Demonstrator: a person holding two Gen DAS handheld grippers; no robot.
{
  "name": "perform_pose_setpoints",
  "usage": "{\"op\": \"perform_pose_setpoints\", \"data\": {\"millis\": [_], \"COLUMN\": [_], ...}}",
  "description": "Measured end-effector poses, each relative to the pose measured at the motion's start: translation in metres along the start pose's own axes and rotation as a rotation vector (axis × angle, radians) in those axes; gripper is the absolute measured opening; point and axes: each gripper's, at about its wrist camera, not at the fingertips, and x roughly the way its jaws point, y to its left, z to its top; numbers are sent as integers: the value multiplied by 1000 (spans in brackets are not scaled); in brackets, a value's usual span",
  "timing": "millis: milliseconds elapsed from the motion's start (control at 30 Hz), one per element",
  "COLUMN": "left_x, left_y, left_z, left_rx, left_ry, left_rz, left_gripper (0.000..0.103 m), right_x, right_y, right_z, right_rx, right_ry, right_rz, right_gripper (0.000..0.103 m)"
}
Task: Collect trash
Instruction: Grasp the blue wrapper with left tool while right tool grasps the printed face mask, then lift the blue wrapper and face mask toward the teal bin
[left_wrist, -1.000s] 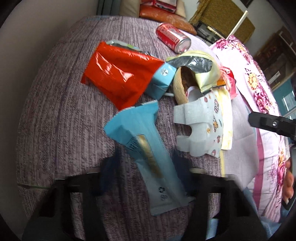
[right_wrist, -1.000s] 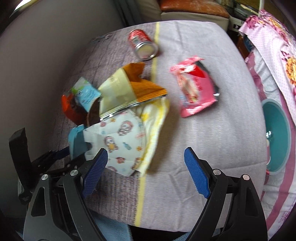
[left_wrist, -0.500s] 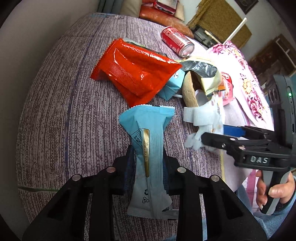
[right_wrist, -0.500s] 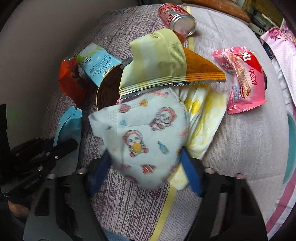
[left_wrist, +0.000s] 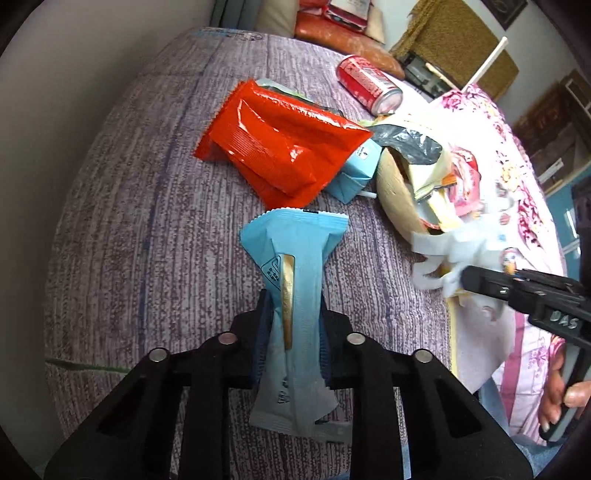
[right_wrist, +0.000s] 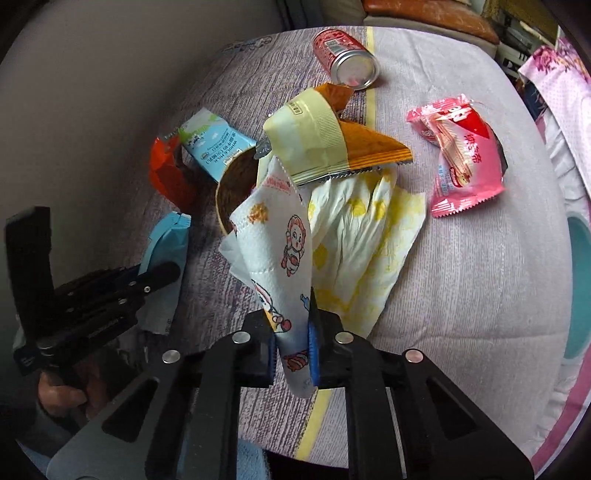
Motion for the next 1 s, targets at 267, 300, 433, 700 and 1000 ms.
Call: {"op": "perform_pose_setpoints", "data": {"millis": [267, 300, 433, 700, 1000], "left_x": [-12, -12, -16, -40, -28], "left_y": [-14, -17, -31, -56, -97], "left_z": [2, 2, 3, 16, 25], "left_rx": [13, 19, 41, 78, 138], "left_ry": [-9, -11, -15, -62, -32], "left_rz": [-11, -12, -19, -60, -118], "left_gripper": [17, 17, 16, 16, 16], "right_x": [-26, -24, -35, -64, -81], "right_y": [-27, -26, -41, -63, -95], "right_z": [4, 3, -3, -1, -3], "right_rx": [62, 69, 84, 143, 194], "right_ry": [-35, -41, -92, -176, -198], "right_rz": [60, 57, 30, 63, 80], "right_gripper": [12, 11, 7, 7, 7]}}
